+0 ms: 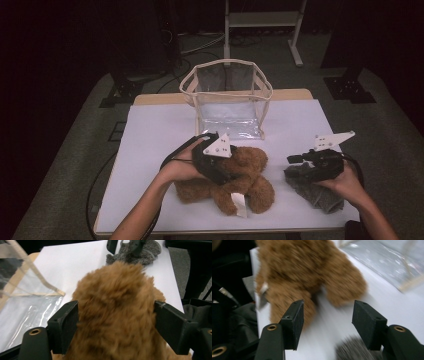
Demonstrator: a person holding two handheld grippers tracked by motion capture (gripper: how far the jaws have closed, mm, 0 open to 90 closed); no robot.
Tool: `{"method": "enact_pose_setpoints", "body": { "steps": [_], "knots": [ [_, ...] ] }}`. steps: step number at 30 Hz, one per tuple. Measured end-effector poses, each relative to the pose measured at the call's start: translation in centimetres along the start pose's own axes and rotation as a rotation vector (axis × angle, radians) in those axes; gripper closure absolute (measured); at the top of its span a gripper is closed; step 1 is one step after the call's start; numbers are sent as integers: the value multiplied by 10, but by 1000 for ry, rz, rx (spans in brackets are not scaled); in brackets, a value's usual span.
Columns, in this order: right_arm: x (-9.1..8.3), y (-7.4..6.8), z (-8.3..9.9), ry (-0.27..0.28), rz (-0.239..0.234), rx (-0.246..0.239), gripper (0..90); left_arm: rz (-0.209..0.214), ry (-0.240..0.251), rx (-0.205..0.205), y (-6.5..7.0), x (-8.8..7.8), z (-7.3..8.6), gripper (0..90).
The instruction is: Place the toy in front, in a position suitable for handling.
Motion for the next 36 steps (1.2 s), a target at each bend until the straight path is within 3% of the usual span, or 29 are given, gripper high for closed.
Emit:
{"method": "enact_pose_setpoints", "body": {
  "steps": [7, 13, 23, 28, 32, 36],
  "knots": [
    [21, -25, -30, 30, -89, -86, 382, -23, 14, -27, 1, -22, 18, 176],
    [36, -39, -50, 28, -127, -140, 336, -50, 29, -52, 2, -36, 39, 149],
    [50, -47, -68, 24, -135, -179, 286, -100, 35, -110, 3, -55, 78, 110],
    [60, -48, -70, 22, -133, -189, 261, -117, 25, -173, 3, -58, 105, 96],
    [66, -48, -67, 11, -129, -194, 248, -105, 35, -190, 3, -58, 113, 76],
    [75, -49, -63, -5, -118, -199, 245, -54, 18, -218, 4, -51, 123, 50]
  ]
}}
Point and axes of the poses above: each handheld gripper's, and its own axes: x roughly forward along the jaws, z roughly out of its underside, y roughly to its right, the point moved 4 cm from there along x, roughly forward along the jaws, and after that the axes turned 9 degrees about z, right-handed, at the moved point
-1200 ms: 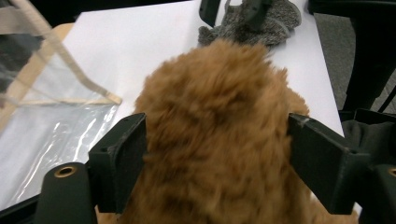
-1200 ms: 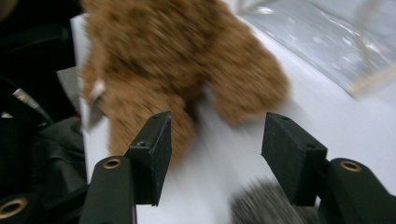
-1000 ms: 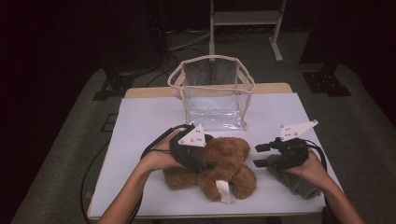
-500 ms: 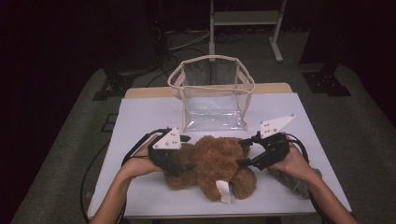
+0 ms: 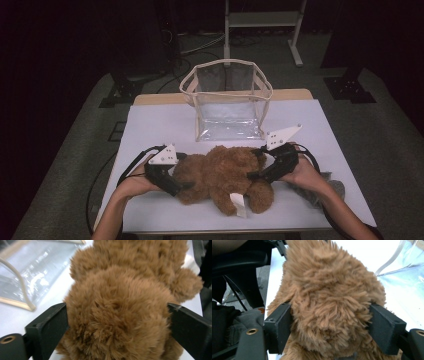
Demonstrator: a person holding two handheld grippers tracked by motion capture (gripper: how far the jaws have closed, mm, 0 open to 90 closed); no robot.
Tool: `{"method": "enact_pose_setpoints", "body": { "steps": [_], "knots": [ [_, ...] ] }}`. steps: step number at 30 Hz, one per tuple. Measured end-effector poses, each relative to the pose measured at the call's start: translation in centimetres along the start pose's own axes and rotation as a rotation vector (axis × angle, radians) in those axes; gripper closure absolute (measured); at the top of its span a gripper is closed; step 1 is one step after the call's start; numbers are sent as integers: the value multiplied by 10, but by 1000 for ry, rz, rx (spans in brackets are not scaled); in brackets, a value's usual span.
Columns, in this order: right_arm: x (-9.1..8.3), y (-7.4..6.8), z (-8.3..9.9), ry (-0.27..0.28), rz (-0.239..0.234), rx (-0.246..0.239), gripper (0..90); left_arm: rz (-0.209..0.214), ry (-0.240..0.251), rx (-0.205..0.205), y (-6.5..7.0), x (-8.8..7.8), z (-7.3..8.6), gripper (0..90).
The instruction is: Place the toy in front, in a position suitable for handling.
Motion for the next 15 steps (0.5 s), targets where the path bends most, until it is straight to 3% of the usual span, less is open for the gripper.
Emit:
{"method": "enact_pose_setpoints", "body": {
  "steps": [4, 8, 12, 15],
  "knots": [
    [5, -1, 2, 12, 6, 0, 283, 13, -9, -7, 1, 7, 4, 86],
    [7, 0, 5, 20, 23, 7, 406, -10, 10, -3, 3, 4, 3, 307],
    [3, 0, 5, 26, 52, 4, 541, -25, 11, 14, 5, 2, -5, 398],
    [-4, 0, 3, 29, 57, 2, 575, -25, 10, 19, 6, 3, -16, 424]
  ]
}}
Point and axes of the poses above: each handheld gripper's, and its own axes: x roughly forward along the jaws, z roughly out of its underside, y roughly to its right, the point moved 4 cm from there along x, roughly forward along the jaws, and after that the axes turned 9 degrees about z, right-handed, at the moved point
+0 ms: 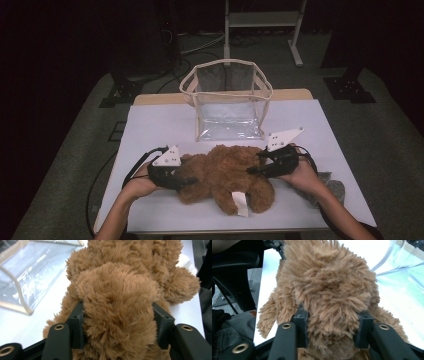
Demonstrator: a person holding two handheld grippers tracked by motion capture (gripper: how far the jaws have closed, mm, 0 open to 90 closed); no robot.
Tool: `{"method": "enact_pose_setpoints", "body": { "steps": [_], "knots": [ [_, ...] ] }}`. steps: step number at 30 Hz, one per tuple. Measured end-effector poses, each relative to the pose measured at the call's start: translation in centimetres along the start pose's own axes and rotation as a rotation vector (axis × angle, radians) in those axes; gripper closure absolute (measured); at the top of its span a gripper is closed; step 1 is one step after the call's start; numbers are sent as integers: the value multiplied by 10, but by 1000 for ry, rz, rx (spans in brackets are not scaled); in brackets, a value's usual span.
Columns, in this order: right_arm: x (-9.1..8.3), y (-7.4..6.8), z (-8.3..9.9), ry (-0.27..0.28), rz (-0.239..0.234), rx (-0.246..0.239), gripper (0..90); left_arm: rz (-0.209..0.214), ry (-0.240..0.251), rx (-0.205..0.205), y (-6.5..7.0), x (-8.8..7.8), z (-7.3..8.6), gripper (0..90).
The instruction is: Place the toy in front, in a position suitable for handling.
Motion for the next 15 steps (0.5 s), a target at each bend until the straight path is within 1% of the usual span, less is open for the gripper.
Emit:
{"method": "enact_pose_setpoints", "body": {
  "steps": [2, 4, 7, 10, 13, 15],
  "knots": [
    [-7, 2, -1, -5, -2, 1, 580, -1, -2, 20, 1, 1, -10, 426],
    [-16, 3, -1, -12, 8, 0, 583, 2, 2, 43, 1, 2, -22, 426],
    [-36, 5, -2, -4, 28, 5, 584, 14, 21, 75, 4, 6, -40, 426],
    [-59, 6, -2, -2, 49, 2, 584, 30, 28, 105, 6, 13, -57, 425],
    [-77, 5, 1, -14, 79, -5, 583, 46, 30, 127, 9, 23, -69, 424],
    [-85, 6, 6, -21, 93, 0, 582, 56, 24, 132, 10, 31, -73, 423]
  ]
}}
Point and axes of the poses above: each handheld gripper's, and its own axes: x roughly forward along the jaws, z roughly out of its underside, y roughly to its right, the point moved 4 cm from there along x, roughly forward along the jaws, and after that the axes turned 9 degrees about z, right-handed, at the moved point
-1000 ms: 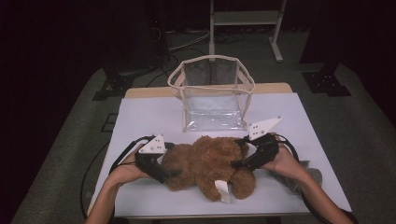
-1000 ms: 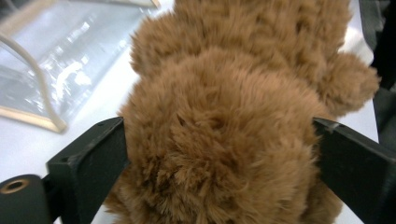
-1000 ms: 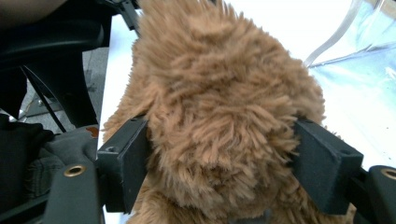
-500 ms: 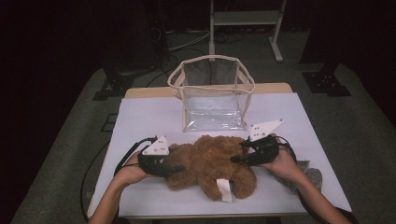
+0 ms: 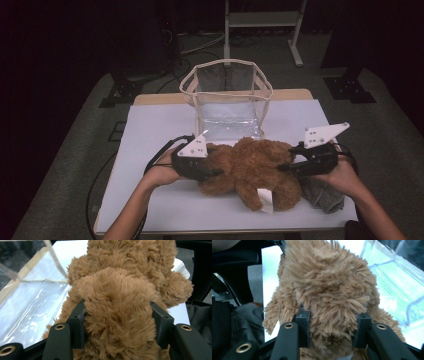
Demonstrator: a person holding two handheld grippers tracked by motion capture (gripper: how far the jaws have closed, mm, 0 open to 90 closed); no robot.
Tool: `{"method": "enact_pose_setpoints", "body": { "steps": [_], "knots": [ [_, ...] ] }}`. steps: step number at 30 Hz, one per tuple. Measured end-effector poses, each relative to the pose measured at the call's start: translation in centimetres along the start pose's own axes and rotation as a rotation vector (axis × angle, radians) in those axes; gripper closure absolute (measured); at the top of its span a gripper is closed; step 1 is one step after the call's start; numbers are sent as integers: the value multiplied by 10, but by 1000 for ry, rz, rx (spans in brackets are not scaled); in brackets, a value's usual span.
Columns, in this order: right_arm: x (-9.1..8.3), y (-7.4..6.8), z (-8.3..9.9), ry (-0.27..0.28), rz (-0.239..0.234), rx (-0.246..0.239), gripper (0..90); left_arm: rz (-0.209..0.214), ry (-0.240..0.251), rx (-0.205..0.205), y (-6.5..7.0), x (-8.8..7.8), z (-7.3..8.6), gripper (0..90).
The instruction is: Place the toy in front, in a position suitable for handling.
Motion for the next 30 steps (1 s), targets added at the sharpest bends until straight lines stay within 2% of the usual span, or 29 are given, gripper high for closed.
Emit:
{"method": "enact_pose_setpoints", "body": {
  "steps": [3, 6, 11, 14, 17, 21, 24, 30],
  "knots": [
    [0, 2, 11, -7, -1, 15, 580, 18, -30, -12, 0, 10, 5, 422],
    [13, 3, 21, -24, -24, 31, 577, 22, -58, -34, 0, 13, 16, 421],
    [43, 1, 28, -19, -88, 72, 561, 3, -61, -71, 1, -1, 34, 421],
    [58, -5, 27, -30, -113, 61, 549, -9, -59, -79, 3, -12, 41, 421],
    [67, -9, 28, -42, -127, 53, 523, -13, -55, -88, 5, -16, 46, 409],
    [64, -7, 29, -36, -127, 79, 455, -13, -28, -90, 6, -15, 47, 365],
    [58, -5, 29, -46, -120, 76, 418, -15, -22, -83, 5, -15, 46, 332],
    [45, 1, 28, -30, -127, 86, 402, -20, 15, -77, 6, -21, 42, 284]
  ]
}}
Point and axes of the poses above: each handheld gripper's, and its own axes: x roughly forward along the jaws, z roughly out of its underside, y roughly to its right, the point moved 4 cm from there along x, roughly forward along the jaws, and after that the axes turned 9 degrees about z, right-handed, at the moved point
